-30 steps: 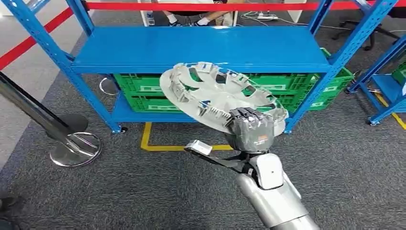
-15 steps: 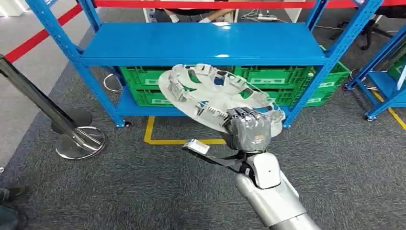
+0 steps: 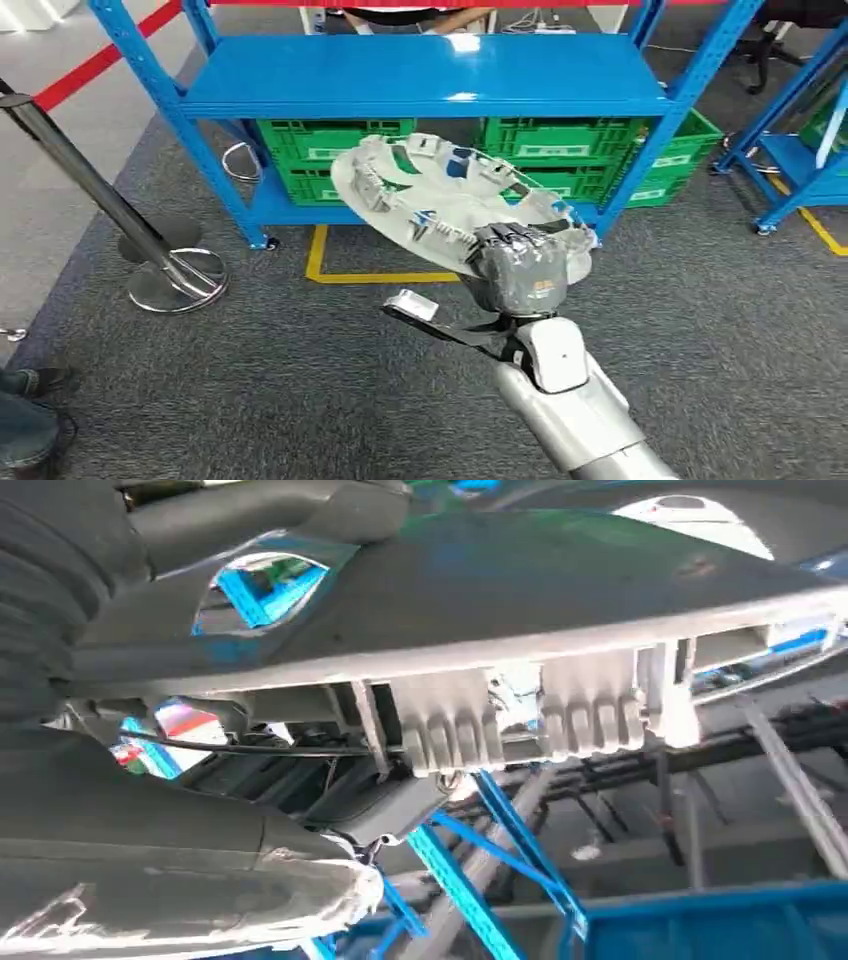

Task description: Take the parts from the cabinet and place them on the table.

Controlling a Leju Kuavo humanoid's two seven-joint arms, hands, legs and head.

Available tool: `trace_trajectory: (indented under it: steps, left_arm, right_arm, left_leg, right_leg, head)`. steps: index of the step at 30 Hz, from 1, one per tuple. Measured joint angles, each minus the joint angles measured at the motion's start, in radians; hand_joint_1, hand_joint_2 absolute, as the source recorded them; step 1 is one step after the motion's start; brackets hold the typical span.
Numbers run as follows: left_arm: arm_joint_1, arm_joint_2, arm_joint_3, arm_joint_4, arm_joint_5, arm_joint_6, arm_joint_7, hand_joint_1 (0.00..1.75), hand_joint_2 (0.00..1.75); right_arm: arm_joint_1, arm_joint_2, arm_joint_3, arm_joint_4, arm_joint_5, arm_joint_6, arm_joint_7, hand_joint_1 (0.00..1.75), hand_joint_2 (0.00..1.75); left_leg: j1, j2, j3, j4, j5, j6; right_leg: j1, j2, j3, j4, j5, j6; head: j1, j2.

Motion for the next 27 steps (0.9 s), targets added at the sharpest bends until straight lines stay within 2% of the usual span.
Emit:
trace_trajectory:
  steps: [1,2,3,4,5,6,7,8,9,10,11,12,13,15,16,17,18,20,21,22,23,24,25,26,27]
  left_arm:
    - [0.001,0.001,0.001,0.002,0.000,0.000,0.000,0.00,1.75]
    - [0.003,0.001,0.002,0.003,-0.001,0.000,0.000,0.00,1.75]
    - [0.004,0.001,0.002,0.003,-0.003,0.000,0.000,0.00,1.75]
    - [0.004,0.001,0.002,0.003,-0.003,0.001,0.003,0.00,1.75]
    - [0.003,0.001,0.002,0.005,-0.003,0.002,0.005,0.00,1.75]
    - [0.003,0.001,0.002,0.006,-0.003,0.003,0.005,0.00,1.75]
    - [0.000,0.002,0.002,0.007,-0.003,0.003,0.004,0.00,1.75]
    - [-0.002,0.002,0.003,0.010,-0.003,0.003,0.001,0.00,1.75]
    - [-0.004,0.002,0.004,0.011,-0.003,0.003,-0.002,0.00,1.75]
    - [-0.005,0.002,0.005,0.011,-0.003,0.003,-0.004,0.00,1.75]
    - [-0.006,0.002,0.005,0.011,-0.003,0.003,-0.006,0.00,1.75]
    - [-0.007,0.002,0.005,0.011,-0.003,0.004,-0.007,0.00,1.75]
    - [-0.009,0.001,0.005,0.012,-0.004,0.004,-0.009,0.00,1.75]
    - [-0.008,0.001,0.006,0.013,-0.005,0.005,-0.012,0.00,1.75]
    - [-0.008,0.000,0.006,0.013,-0.005,0.005,-0.012,0.00,1.75]
    - [-0.009,0.000,0.006,0.014,-0.005,0.004,-0.013,0.00,1.75]
    - [-0.009,0.000,0.007,0.014,-0.006,0.004,-0.013,0.00,1.75]
    - [-0.006,0.000,0.007,0.014,-0.013,-0.009,-0.011,0.00,1.75]
    - [-0.005,0.000,0.007,0.014,-0.015,-0.014,-0.010,0.00,1.75]
    - [-0.004,0.000,0.008,0.014,-0.017,-0.018,-0.010,0.00,1.75]
    - [-0.004,0.000,0.008,0.014,-0.018,-0.022,-0.010,0.00,1.75]
    - [-0.004,0.000,0.008,0.014,-0.022,-0.024,-0.010,0.00,1.75]
    - [-0.004,0.000,0.008,0.014,-0.024,-0.024,-0.010,0.00,1.75]
    - [-0.004,0.000,0.009,0.014,-0.023,-0.024,-0.011,0.00,1.75]
    - [-0.005,0.000,0.010,0.015,-0.023,-0.024,-0.015,0.00,1.75]
  right_arm:
    - [0.000,0.000,0.000,0.002,0.000,0.000,-0.007,1.75,1.75]
    - [0.002,0.000,0.000,0.003,0.005,0.000,-0.018,1.75,1.75]
    - [0.003,0.001,-0.001,0.004,0.008,0.000,-0.025,1.75,1.75]
    - [0.004,0.001,-0.002,0.005,0.011,0.000,-0.027,1.75,1.75]
    - [0.004,0.001,-0.002,0.008,0.012,0.000,-0.028,1.75,1.75]
    - [0.005,0.001,-0.002,0.010,0.013,0.000,-0.029,1.75,1.75]
    - [0.006,0.001,-0.002,0.012,0.012,0.001,-0.032,1.75,1.75]
    - [0.003,0.001,-0.004,0.016,0.011,0.001,-0.037,1.75,1.75]
    - [0.000,0.001,-0.008,0.018,0.010,0.001,-0.041,1.75,1.75]
    - [0.001,0.001,-0.010,0.019,0.010,0.001,-0.042,1.75,1.75]
    - [0.003,0.001,-0.011,0.019,0.011,0.000,-0.041,1.75,1.75]
    - [0.005,0.001,-0.011,0.019,0.012,0.000,-0.039,1.75,1.75]
    - [0.007,0.001,-0.011,0.019,0.012,0.000,-0.038,1.75,1.75]
    - [0.008,0.001,-0.011,0.019,0.013,0.000,-0.041,1.75,1.75]
    - [0.009,0.001,-0.011,0.019,0.012,0.000,-0.042,1.75,1.75]
    - [0.010,0.001,-0.011,0.019,0.012,0.000,-0.042,1.75,1.75]
    - [0.009,0.001,-0.011,0.019,0.012,0.000,-0.042,1.75,1.75]
    - [0.012,0.001,-0.011,0.019,0.016,0.000,-0.039,1.75,1.75]
    - [0.015,0.001,-0.011,0.019,0.019,0.000,-0.035,1.75,1.75]
    - [0.017,0.001,-0.011,0.021,0.021,0.000,-0.031,1.75,1.75]
    - [0.018,0.001,-0.011,0.022,0.021,0.000,-0.024,1.75,1.75]
    - [0.017,-0.001,-0.010,0.022,0.018,0.000,-0.002,1.75,1.75]
    - [0.013,-0.003,-0.004,0.022,0.014,0.000,0.014,1.75,1.75]
    - [0.009,-0.005,-0.001,0.022,0.015,0.000,0.021,1.75,1.75]
    - [0.007,-0.006,0.000,0.021,0.016,0.000,0.020,1.75,1.75]
  left_leg:
    - [0.001,-0.003,-0.006,0.002,-0.002,-0.005]
    - [0.003,-0.003,-0.014,0.020,-0.052,-0.012]
    - [0.005,-0.003,-0.025,0.072,-0.127,-0.017]
    - [0.007,-0.003,-0.039,0.148,-0.196,-0.022]
    - [0.008,-0.003,-0.051,0.225,-0.241,-0.025]
    - [0.009,-0.003,-0.058,0.291,-0.255,-0.028]
    - [0.010,-0.003,-0.052,0.323,-0.234,-0.030]
    - [0.012,-0.003,-0.028,0.316,-0.195,-0.031]
    - [0.013,-0.003,0.011,0.275,-0.152,-0.030]
    - [0.014,-0.003,0.066,0.206,-0.128,-0.028]
    - [0.014,-0.004,0.125,0.131,-0.143,-0.025]
    - [0.011,-0.004,0.187,0.040,-0.185,-0.020]
    - [0.010,-0.005,0.205,0.001,-0.211,-0.009]
    - [0.005,-0.005,0.195,0.004,-0.202,0.003]
    - [0.007,-0.003,0.189,-0.005,-0.190,0.014]
    - [0.010,0.002,0.186,-0.005,-0.181,0.021]
    - [0.010,0.001,0.175,-0.005,-0.173,0.027]
    - [0.007,0.002,0.154,-0.003,-0.157,0.030]
    - [0.006,0.002,0.144,-0.003,-0.150,0.030]
    - [0.004,0.002,0.135,-0.002,-0.143,0.030]
    - [0.003,0.001,0.128,-0.002,-0.137,0.030]
    - [0.002,0.001,0.123,-0.002,-0.133,0.030]
    - [0.001,0.000,0.121,-0.001,-0.130,0.028]
    - [0.000,0.000,0.120,-0.001,-0.127,0.025]
    - [-0.007,0.000,0.114,0.001,-0.124,0.019]
  right_leg:
    - [-0.011,-0.005,-0.008,-0.007,0.017,-0.010]
    - [-0.009,-0.008,-0.019,-0.007,0.029,-0.020]
    - [-0.009,-0.010,-0.027,-0.007,0.042,-0.027]
    - [-0.009,-0.011,-0.037,-0.006,0.055,-0.028]
    - [-0.008,-0.011,-0.052,-0.004,0.069,-0.028]
    - [-0.008,-0.011,-0.069,-0.002,0.080,-0.028]
    - [-0.008,-0.013,-0.088,0.003,0.091,-0.027]
    - [-0.008,-0.013,-0.109,0.010,0.099,-0.024]
    - [-0.009,-0.013,-0.129,0.017,0.105,-0.022]
    - [-0.009,-0.012,-0.146,0.024,0.112,-0.017]
    - [-0.009,-0.012,-0.154,0.031,0.117,-0.013]
    - [-0.004,-0.011,-0.163,0.041,0.121,-0.008]
    - [-0.004,-0.013,-0.167,0.045,0.126,-0.001]
    - [-0.008,-0.013,-0.169,0.042,0.142,0.009]
    - [-0.007,-0.013,-0.172,0.043,0.147,0.016]
    - [-0.011,-0.008,-0.191,0.057,0.126,0.019]
    - [-0.011,-0.005,-0.210,0.109,0.080,0.024]
    - [-0.013,-0.003,-0.270,0.272,-0.009,0.031]
    - [-0.014,-0.003,-0.291,0.339,-0.037,0.033]
    - [-0.014,-0.003,-0.289,0.357,-0.040,0.032]
    - [-0.014,-0.003,-0.259,0.325,-0.021,0.030]
    - [-0.013,-0.003,-0.212,0.255,0.010,0.026]
    - [-0.013,-0.003,-0.151,0.158,0.046,0.020]
    - [-0.012,-0.003,-0.091,0.066,0.070,0.014]
    - [-0.007,-0.004,-0.065,0.025,0.051,0.010]
  head:
    - [0.001,0.000]
    - [0.000,0.000]
    - [-0.008,0.000]
    - [-0.009,0.000]
    - [-0.008,0.000]
    - [-0.008,0.000]
    - [-0.009,0.000]
    - [-0.008,0.000]
    - [-0.009,0.000]
    - [-0.009,0.000]
    - [-0.009,0.000]
    - [-0.010,0.000]
    - [-0.008,0.000]
    - [-0.008,0.000]
    - [-0.009,0.000]
    - [-0.008,0.000]
    - [-0.002,0.000]
    - [-0.002,0.000]
    - [-0.001,0.000]
    - [-0.002,0.000]
    - [-0.001,0.000]
    - [-0.002,0.000]
    - [-0.001,0.000]
    - [-0.001,0.000]
    - [-0.003,0.000]
